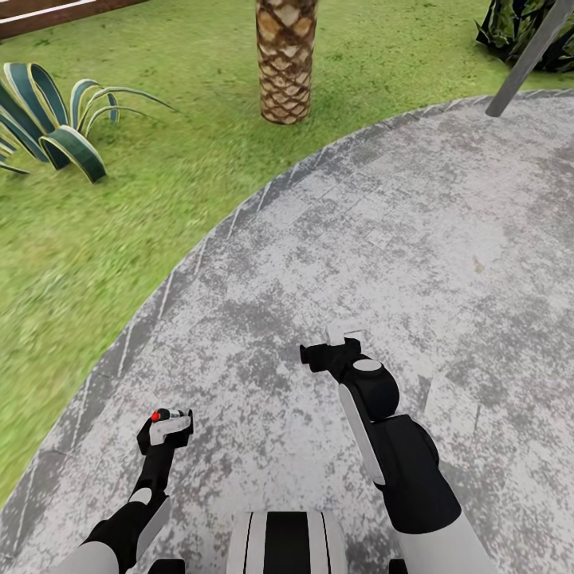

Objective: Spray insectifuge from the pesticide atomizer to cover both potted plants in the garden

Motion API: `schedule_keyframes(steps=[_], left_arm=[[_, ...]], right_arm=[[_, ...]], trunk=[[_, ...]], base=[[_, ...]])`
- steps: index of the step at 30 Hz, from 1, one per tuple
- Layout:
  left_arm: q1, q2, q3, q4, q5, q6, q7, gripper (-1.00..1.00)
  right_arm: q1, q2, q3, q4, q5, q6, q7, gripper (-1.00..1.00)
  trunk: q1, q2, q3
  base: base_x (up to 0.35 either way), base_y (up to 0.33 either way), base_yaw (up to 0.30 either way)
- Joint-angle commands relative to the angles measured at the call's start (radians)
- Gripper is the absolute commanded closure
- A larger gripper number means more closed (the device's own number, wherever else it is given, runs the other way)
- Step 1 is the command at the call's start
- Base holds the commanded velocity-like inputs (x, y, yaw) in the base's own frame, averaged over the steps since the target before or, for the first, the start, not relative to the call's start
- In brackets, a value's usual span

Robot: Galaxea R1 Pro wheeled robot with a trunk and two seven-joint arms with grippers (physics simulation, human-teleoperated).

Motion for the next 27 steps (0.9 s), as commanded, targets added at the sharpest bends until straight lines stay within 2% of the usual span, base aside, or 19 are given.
schedule_keyframes(steps=[1,18,19,27], left_arm=[[0.000,0.001,-0.008,0.000,0.009,-0.003,0.004,-1.00],[-0.001,0.001,-0.006,0.000,0.010,-0.003,0.004,-1.00],[-0.001,0.001,-0.006,0.000,0.010,-0.003,0.004,1.00],[-0.001,0.002,-0.006,0.000,0.010,-0.003,0.004,1.00]], right_arm=[[-0.001,0.000,0.001,-0.001,0.000,0.005,-0.004,-1.00],[-0.001,0.000,0.001,-0.001,-0.001,0.005,-0.004,-1.00],[-0.001,0.000,0.001,0.000,-0.001,0.005,-0.004,-1.00],[-0.001,0.000,0.002,0.000,0.000,0.005,-0.004,-1.00]], trunk=[[0.000,0.000,-0.001],[0.000,0.000,-0.001],[0.000,0.000,-0.001],[0.000,0.000,-0.001]], base=[[0.011,0.000,0.000],[0.002,0.000,0.000],[0.000,0.000,0.000],[0.000,0.000,0.000]])
